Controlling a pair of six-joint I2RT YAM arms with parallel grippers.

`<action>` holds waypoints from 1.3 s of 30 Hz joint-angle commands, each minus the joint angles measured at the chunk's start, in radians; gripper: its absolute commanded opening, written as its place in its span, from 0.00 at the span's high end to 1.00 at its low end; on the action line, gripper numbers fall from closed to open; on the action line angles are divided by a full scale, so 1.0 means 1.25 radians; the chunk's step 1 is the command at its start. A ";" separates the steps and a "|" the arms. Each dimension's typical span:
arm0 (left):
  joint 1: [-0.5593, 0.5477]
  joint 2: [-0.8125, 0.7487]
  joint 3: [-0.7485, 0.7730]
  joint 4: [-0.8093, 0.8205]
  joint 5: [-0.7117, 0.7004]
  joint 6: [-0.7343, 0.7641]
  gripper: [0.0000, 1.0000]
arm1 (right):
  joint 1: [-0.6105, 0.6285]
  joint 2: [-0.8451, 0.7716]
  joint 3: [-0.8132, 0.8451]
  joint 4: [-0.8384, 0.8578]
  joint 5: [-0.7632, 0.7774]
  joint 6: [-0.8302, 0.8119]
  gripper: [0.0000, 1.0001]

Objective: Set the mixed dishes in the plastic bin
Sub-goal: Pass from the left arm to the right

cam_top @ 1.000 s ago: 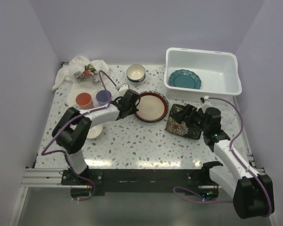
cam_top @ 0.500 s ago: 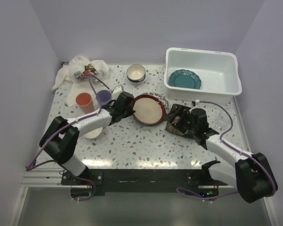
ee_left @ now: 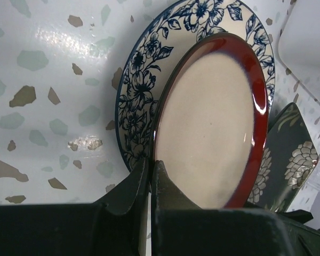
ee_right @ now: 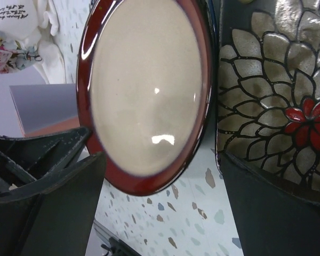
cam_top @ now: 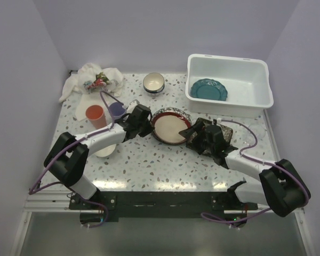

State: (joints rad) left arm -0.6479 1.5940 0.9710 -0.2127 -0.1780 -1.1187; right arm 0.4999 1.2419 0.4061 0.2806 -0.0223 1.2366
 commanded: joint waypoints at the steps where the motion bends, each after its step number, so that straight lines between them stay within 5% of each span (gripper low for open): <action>1: -0.006 -0.039 0.012 0.042 0.128 -0.040 1.00 | 0.022 0.025 0.013 0.038 0.053 0.050 0.08; 17: -0.006 -0.070 -0.018 0.103 0.205 -0.089 1.00 | 0.033 0.074 0.010 0.100 0.036 0.078 0.16; 29: -0.004 -0.071 -0.033 0.116 0.229 -0.084 1.00 | 0.033 -0.034 -0.002 0.038 0.077 0.054 0.57; 39: -0.004 -0.073 -0.044 0.136 0.258 -0.078 0.97 | 0.033 -0.133 0.003 -0.005 0.114 0.038 0.82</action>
State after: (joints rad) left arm -0.6395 1.5536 0.9005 -0.1818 0.0242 -1.2209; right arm 0.5282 1.1229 0.3866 0.2028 0.0929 1.2987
